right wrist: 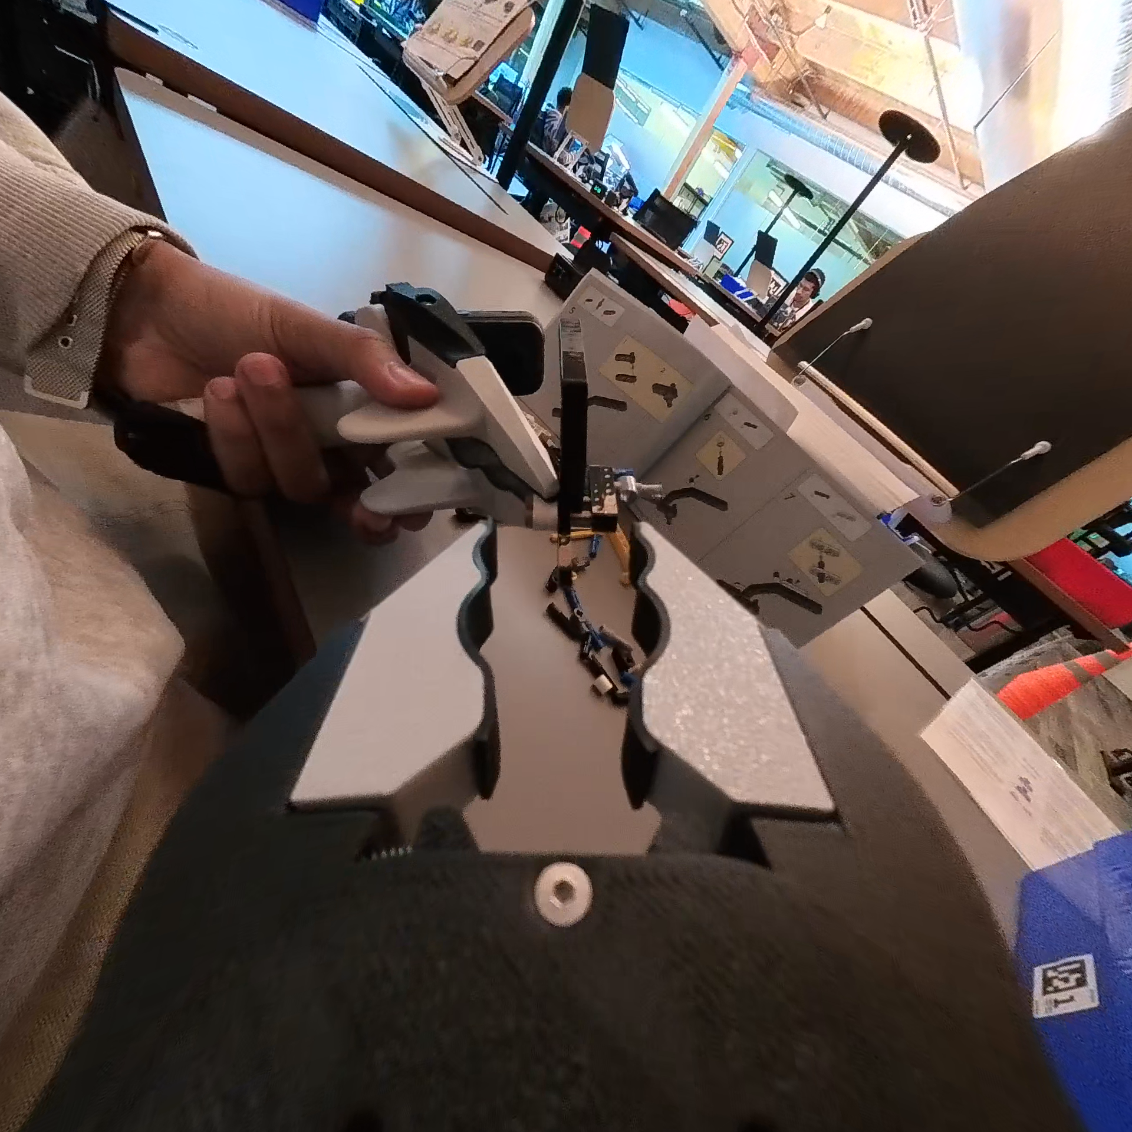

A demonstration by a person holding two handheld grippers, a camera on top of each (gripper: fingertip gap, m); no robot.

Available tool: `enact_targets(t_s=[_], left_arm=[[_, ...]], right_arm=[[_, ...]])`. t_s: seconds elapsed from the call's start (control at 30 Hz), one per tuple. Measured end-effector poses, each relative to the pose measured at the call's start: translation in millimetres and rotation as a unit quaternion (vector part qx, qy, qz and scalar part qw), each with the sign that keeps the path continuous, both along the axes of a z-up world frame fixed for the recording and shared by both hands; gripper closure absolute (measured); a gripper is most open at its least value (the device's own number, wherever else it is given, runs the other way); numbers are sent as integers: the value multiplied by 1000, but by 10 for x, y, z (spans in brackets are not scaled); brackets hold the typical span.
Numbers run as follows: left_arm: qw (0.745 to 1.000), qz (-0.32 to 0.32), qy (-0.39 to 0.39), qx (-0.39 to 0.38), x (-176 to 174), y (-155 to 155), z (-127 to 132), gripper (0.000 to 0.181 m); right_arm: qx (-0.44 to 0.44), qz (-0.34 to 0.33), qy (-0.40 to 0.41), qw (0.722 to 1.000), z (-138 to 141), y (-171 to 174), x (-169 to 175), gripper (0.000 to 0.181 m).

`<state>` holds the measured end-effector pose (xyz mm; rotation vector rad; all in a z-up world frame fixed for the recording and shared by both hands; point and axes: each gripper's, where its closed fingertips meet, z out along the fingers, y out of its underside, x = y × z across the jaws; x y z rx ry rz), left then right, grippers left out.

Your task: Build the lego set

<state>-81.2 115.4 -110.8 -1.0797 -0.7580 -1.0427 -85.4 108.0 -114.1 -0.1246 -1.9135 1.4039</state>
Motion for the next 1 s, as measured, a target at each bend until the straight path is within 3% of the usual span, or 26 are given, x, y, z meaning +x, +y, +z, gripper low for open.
enact_targets(t_s=[0.3,0.53,0.63,0.7,0.87,1.0], left_arm=[[1000,-16,4,-1,58,20,-2,176],[1000,-9,13,7,62,7,26,174],[999,18,21,27,-9,-52,84,149],[999,29,28,36,-55,-109,115,141],[987,53,153,-11,-19,-159,166,124],[952,77,282,-91,53,-115,92,118]], right_arm=[[3,1,8,1000,4,8,8,153],[-13,11,-18,1000,28,12,18,153],[-50,26,-56,997,71,36,20,153],[-80,47,-99,991,85,51,28,153],[-164,120,-243,949,80,66,73,153],[-204,163,-317,912,78,67,111,153]])
